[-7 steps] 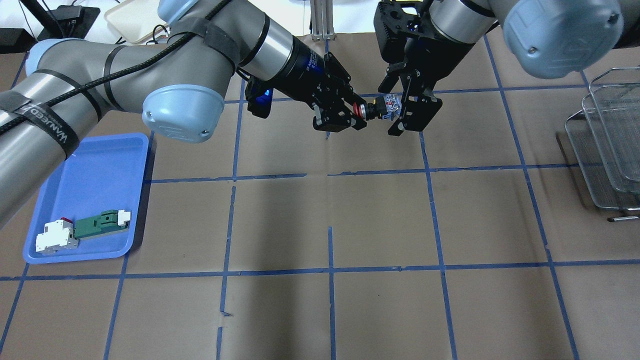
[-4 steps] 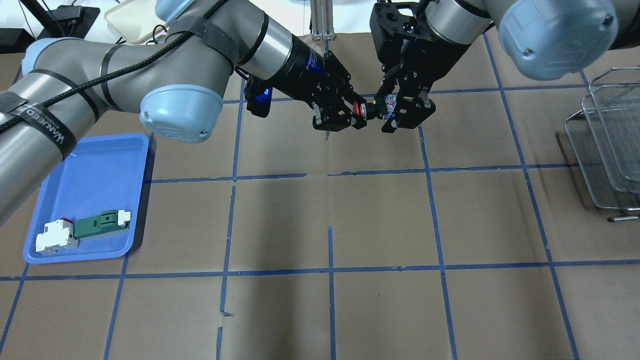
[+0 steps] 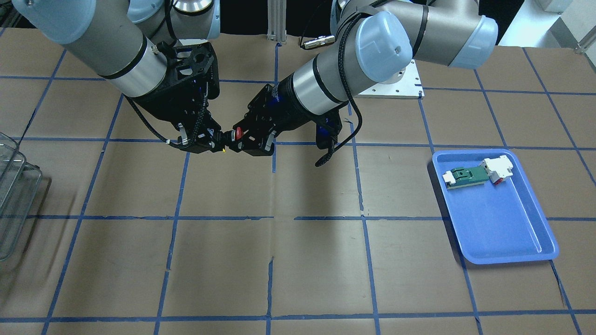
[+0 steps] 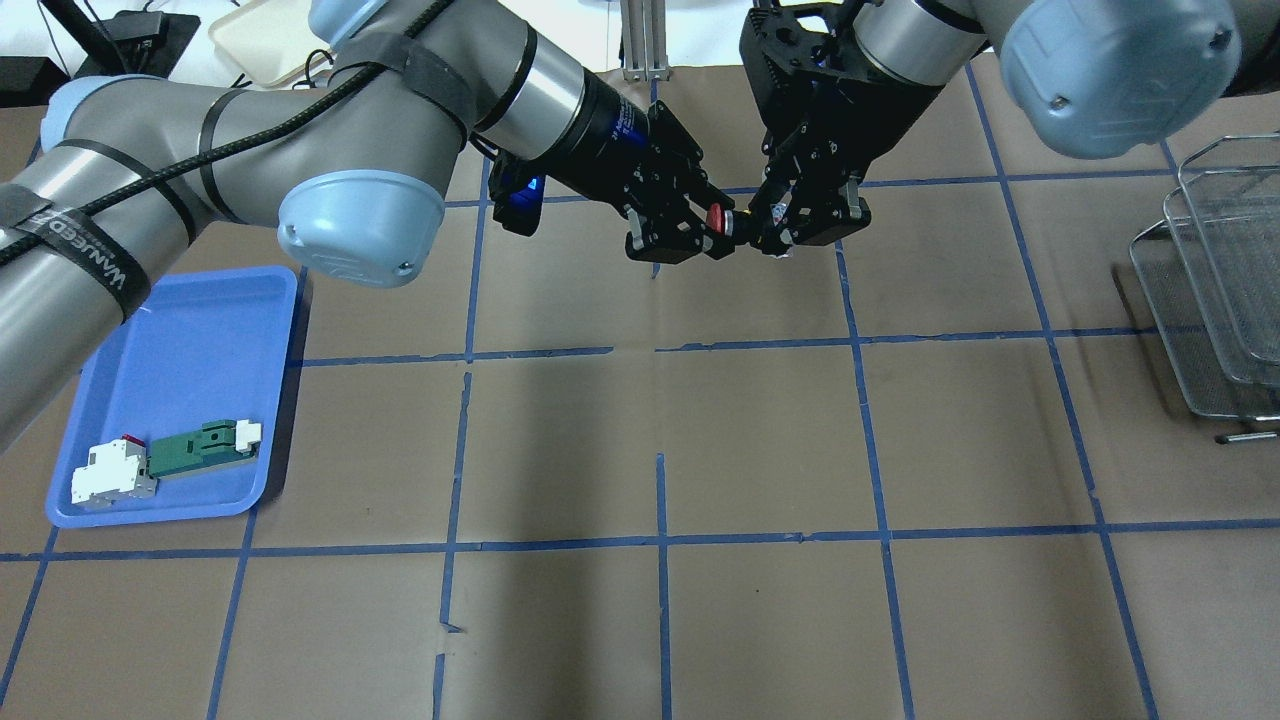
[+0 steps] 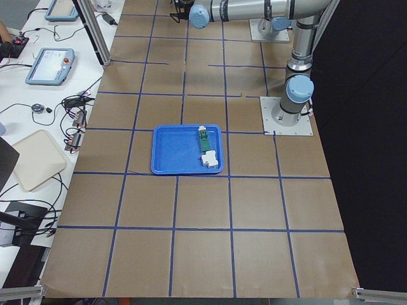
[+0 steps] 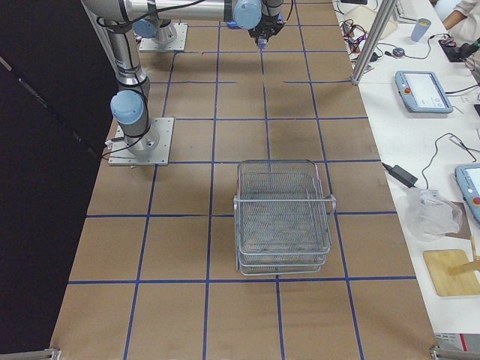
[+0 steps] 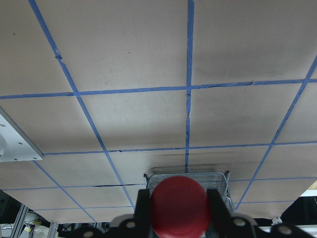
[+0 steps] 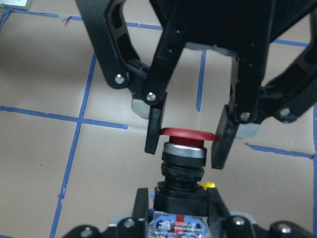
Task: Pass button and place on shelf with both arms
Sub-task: 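Lower the right gripper and close it on the red button's cap, then open and withdraw the left gripper while the right gripper holds the button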
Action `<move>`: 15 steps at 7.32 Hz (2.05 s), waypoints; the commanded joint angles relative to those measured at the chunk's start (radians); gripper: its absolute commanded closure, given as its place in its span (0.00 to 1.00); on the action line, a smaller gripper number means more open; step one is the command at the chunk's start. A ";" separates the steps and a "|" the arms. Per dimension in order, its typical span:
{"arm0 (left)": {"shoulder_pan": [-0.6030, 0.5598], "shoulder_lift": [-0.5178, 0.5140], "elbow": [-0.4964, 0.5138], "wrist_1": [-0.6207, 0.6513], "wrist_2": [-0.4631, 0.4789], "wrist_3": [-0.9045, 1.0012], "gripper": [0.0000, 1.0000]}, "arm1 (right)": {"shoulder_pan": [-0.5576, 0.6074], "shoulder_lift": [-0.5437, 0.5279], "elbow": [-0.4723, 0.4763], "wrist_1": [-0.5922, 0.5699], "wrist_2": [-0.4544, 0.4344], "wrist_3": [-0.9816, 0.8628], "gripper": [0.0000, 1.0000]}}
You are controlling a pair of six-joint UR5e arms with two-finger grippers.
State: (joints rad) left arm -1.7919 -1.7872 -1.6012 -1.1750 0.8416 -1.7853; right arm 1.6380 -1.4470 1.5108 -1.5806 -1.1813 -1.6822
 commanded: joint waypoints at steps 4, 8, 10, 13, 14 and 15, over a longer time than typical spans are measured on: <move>-0.001 0.005 0.007 0.002 -0.001 0.000 1.00 | -0.001 -0.001 -0.003 0.001 0.008 -0.004 0.93; 0.000 0.006 0.014 0.002 0.011 -0.034 0.49 | -0.003 -0.006 -0.006 -0.001 0.002 -0.004 0.93; 0.000 0.009 0.017 0.015 0.008 -0.037 0.00 | -0.003 -0.006 -0.006 -0.001 -0.001 -0.004 0.93; 0.006 0.022 0.000 0.046 0.008 0.015 0.00 | -0.016 -0.006 -0.006 0.001 -0.027 -0.005 0.93; 0.038 0.029 -0.005 0.038 0.058 0.185 0.00 | -0.035 -0.004 -0.006 -0.002 -0.065 -0.019 0.93; 0.113 0.028 -0.009 0.025 0.168 0.396 0.00 | -0.079 -0.004 -0.006 -0.004 -0.108 -0.021 0.93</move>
State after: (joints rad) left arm -1.7457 -1.7615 -1.6039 -1.1376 0.9110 -1.6058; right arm 1.5989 -1.4518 1.5048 -1.5825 -1.2429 -1.6970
